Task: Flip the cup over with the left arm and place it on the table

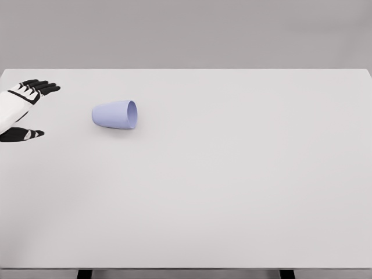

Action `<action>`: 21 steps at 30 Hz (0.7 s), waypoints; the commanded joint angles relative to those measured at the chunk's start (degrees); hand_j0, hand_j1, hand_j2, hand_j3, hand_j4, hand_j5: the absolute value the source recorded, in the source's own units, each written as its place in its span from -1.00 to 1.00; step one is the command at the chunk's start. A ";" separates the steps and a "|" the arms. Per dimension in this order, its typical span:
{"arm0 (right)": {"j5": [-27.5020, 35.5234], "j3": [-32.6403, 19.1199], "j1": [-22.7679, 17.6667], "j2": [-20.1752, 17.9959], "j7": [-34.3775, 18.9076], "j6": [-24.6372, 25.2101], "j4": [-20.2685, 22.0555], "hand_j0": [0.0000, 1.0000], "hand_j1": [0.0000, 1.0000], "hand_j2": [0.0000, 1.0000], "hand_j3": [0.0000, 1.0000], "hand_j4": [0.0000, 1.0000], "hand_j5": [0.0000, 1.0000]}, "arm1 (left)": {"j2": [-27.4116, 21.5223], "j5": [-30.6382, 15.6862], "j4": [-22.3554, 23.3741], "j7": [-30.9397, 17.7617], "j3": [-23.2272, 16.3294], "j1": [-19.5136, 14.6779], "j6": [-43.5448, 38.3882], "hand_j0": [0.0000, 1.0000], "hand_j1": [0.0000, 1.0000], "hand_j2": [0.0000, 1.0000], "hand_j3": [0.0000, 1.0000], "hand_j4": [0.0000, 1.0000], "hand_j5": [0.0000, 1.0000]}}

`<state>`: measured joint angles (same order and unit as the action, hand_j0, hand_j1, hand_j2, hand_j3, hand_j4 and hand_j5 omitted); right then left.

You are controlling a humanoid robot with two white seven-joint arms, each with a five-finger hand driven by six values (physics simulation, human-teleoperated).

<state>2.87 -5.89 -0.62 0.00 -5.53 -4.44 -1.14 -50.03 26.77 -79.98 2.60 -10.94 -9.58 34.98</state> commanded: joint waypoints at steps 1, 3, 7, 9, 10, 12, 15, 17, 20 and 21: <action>0.47 -0.27 0.00 0.00 -0.01 -0.13 0.09 1.00 1.00 1.00 1.00 1.00 1.00 | -0.16 -0.23 0.00 0.04 -0.05 0.00 0.02 1.00 1.00 1.00 1.00 1.00 1.00; 0.47 0.17 -0.26 0.00 -0.01 0.31 -0.52 1.00 1.00 1.00 1.00 1.00 1.00 | -0.07 1.44 -0.17 0.04 -0.05 0.00 0.02 1.00 1.00 1.00 1.00 1.00 1.00; 0.30 -0.09 -0.18 0.00 -0.01 0.22 -0.26 1.00 1.00 1.00 1.00 1.00 1.00 | -0.07 1.62 -0.26 0.04 0.04 0.00 0.02 1.00 1.00 1.00 1.00 1.00 1.00; 0.30 0.00 -0.18 0.00 -0.01 0.22 -0.35 1.00 1.00 1.00 1.00 1.00 1.00 | -0.07 1.62 -0.35 0.04 0.04 -0.09 0.02 1.00 1.00 1.00 1.00 1.00 1.00; 0.30 -0.09 -0.18 0.00 -0.01 0.22 -0.35 1.00 1.00 1.00 1.00 1.00 1.00 | -0.07 1.70 -0.26 0.04 0.04 -0.09 0.02 1.00 1.00 1.00 1.00 1.00 1.00; 0.30 0.00 -0.18 0.00 -0.01 0.22 -0.35 1.00 1.00 1.00 1.00 1.00 1.00 | -0.07 1.71 0.27 0.04 0.04 -0.09 0.02 1.00 1.00 1.00 1.00 1.00 1.00; 0.30 -0.09 -0.18 0.00 -0.01 0.22 -0.35 1.00 1.00 1.00 1.00 1.00 1.00 | 0.20 1.62 0.18 0.04 0.13 -0.79 0.02 1.00 1.00 1.00 1.00 1.00 1.00; 0.30 0.00 -0.18 0.00 -0.01 0.22 -0.35 1.00 1.00 1.00 1.00 1.00 1.00 | 0.55 1.62 0.18 -5.31 0.12 -2.37 0.02 1.00 1.00 1.00 1.00 1.00 1.00; 0.30 -0.09 -0.18 0.00 -0.01 0.22 -0.35 1.00 1.00 1.00 1.00 1.00 1.00 | 5.64 -4.61 -0.26 -37.60 0.04 -10.72 0.02 1.00 1.00 1.00 1.00 1.00 1.00; 0.30 0.00 -0.18 0.00 -0.01 0.31 -0.35 1.00 1.00 1.00 1.00 1.00 1.00 | 7.75 -7.87 -0.44 -37.60 0.04 -12.56 0.02 1.00 1.00 1.00 1.00 1.00 1.00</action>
<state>3.16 -5.93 -0.79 0.00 -5.53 -4.20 -1.50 -45.39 23.36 -80.21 -22.23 -10.88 -23.37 35.03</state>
